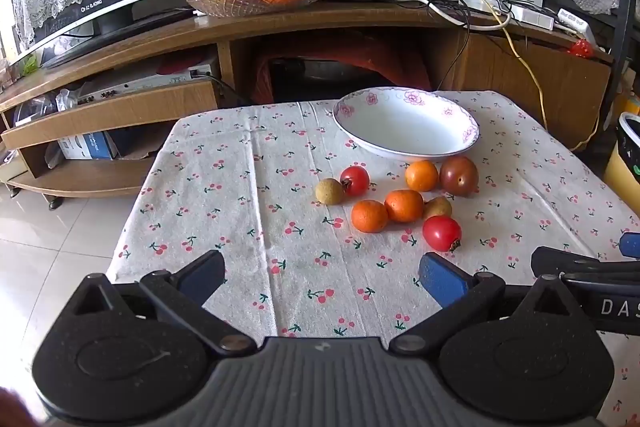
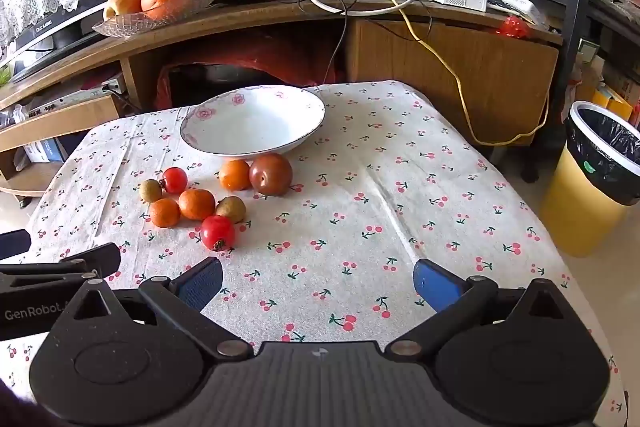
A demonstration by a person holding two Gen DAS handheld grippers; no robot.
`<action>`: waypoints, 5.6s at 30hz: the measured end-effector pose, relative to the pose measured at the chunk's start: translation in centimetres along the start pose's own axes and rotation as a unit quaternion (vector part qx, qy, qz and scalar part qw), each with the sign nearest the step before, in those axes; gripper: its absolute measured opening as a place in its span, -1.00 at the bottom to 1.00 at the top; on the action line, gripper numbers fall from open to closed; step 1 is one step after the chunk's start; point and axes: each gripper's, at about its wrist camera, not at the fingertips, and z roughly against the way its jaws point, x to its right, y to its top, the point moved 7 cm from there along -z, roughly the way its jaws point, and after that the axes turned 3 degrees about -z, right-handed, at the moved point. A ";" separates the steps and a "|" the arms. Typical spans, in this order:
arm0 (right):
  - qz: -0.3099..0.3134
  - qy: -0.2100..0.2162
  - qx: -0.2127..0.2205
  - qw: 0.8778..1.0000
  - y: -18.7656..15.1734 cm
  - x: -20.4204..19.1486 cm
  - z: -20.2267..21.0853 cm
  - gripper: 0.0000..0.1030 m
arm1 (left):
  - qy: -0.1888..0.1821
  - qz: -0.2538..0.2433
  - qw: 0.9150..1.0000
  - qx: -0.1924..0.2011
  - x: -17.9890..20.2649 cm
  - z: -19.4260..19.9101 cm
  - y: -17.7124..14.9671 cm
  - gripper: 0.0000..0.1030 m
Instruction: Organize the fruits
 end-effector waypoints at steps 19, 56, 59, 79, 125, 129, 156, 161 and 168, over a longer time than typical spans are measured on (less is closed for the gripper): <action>0.007 0.003 -0.007 1.000 -0.4 -0.7 -1.0 0.84 | 0.000 0.003 1.000 -0.018 0.2 -1.4 -1.0 1.00; 0.033 0.032 -0.028 0.999 -0.8 -2.4 -2.2 0.60 | 0.016 -0.015 0.999 -0.023 -0.5 -2.0 -1.2 1.00; 0.041 0.041 -0.030 0.998 -0.7 -2.8 -2.5 0.54 | 0.017 -0.021 1.000 -0.015 -0.7 -2.1 -1.0 1.00; 0.084 0.138 -0.079 0.984 1.2 -6.4 -8.3 -0.40 | -0.006 -0.071 0.997 0.002 -0.8 -3.8 -0.8 1.00; 0.010 0.161 -0.082 0.984 6.4 -1.4 -5.8 -0.57 | -0.166 -0.074 0.983 -0.034 3.1 -6.7 7.1 -0.28; 0.037 0.152 -0.082 0.984 7.9 -2.4 -7.9 -0.57 | -0.175 -0.058 0.982 -0.033 3.6 -8.8 8.8 -0.28; 0.051 0.157 -0.067 0.984 10.6 -3.4 -14.0 -0.47 | -0.144 -0.061 0.987 -0.040 3.5 -14.1 10.6 -0.13; 0.046 0.157 -0.055 0.985 11.1 -3.3 -13.4 -0.47 | -0.150 -0.051 0.987 -0.035 3.2 -13.4 11.0 -0.04; 0.040 0.170 -0.043 0.984 11.5 -2.8 -11.5 -0.38 | -0.165 -0.050 0.985 -0.018 2.6 -11.1 11.6 0.11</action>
